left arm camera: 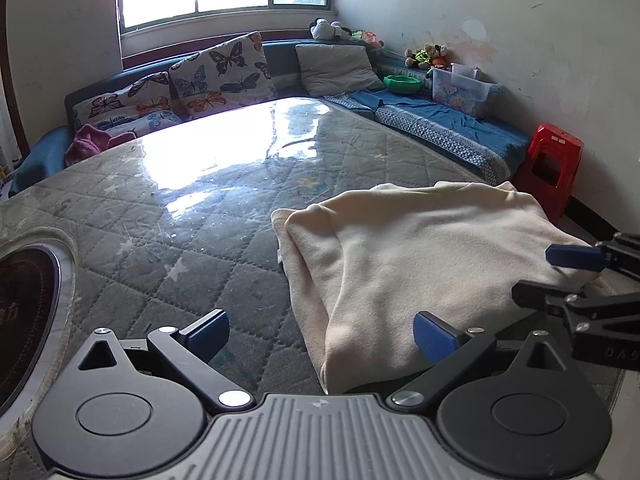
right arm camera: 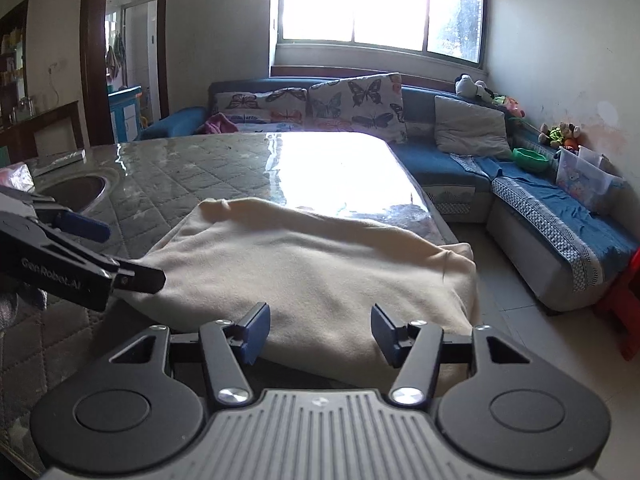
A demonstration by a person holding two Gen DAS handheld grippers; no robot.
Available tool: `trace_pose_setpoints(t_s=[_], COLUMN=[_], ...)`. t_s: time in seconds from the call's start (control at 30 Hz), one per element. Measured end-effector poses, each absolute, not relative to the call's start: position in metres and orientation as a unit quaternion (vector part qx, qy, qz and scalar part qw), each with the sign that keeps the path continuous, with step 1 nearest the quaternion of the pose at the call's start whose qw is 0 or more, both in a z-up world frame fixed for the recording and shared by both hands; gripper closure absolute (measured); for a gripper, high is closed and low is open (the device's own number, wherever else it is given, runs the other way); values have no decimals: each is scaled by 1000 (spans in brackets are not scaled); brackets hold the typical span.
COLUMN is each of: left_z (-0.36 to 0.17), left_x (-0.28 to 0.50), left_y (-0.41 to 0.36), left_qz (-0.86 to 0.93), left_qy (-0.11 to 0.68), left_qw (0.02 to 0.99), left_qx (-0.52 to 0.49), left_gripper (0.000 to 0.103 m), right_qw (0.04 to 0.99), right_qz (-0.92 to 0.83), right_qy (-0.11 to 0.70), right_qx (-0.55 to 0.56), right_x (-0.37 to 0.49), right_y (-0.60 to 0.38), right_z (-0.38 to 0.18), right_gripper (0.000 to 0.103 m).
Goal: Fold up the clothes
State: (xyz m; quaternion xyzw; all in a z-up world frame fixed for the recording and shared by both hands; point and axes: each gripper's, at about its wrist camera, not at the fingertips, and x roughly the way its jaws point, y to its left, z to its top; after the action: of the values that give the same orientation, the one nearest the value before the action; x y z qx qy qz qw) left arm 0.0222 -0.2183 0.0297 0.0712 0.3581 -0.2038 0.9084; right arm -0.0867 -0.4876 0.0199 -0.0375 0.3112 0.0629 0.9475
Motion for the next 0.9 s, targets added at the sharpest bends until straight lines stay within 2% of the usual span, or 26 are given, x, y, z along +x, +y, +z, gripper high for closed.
trace_pose_setpoints(t_s=[0.27,0.43,0.5,0.63,0.73,0.9], left_z=[31,30,29,29,30,29], left_x=[12,9,8,6,3,1], left_y=[-208,-204,-204,-202,-200,-197], left_qz=[-199,-197,-197,-198,-199,-200], left_qy=[363,366,366,369,369,373], left_qw=[908,907,907,905,906,904], left_qx=[69,69,69,68,66,61], left_gripper=[0,0,0,0,0,0], right_qw=[948,949,951,949,946,945], right_qz=[55,52,49,38,34,28], right_qy=[313,312,305,313,323,325], right_qx=[-32,-22,-17,-17,-16,-19], right_x=[-94,-97,-96,-88,-87,-91], right_y=[-482,-482,-482,-480,-478,-475], right_z=[19,23,27,24,18,18], right_gripper=[25,20,13,3,0,0])
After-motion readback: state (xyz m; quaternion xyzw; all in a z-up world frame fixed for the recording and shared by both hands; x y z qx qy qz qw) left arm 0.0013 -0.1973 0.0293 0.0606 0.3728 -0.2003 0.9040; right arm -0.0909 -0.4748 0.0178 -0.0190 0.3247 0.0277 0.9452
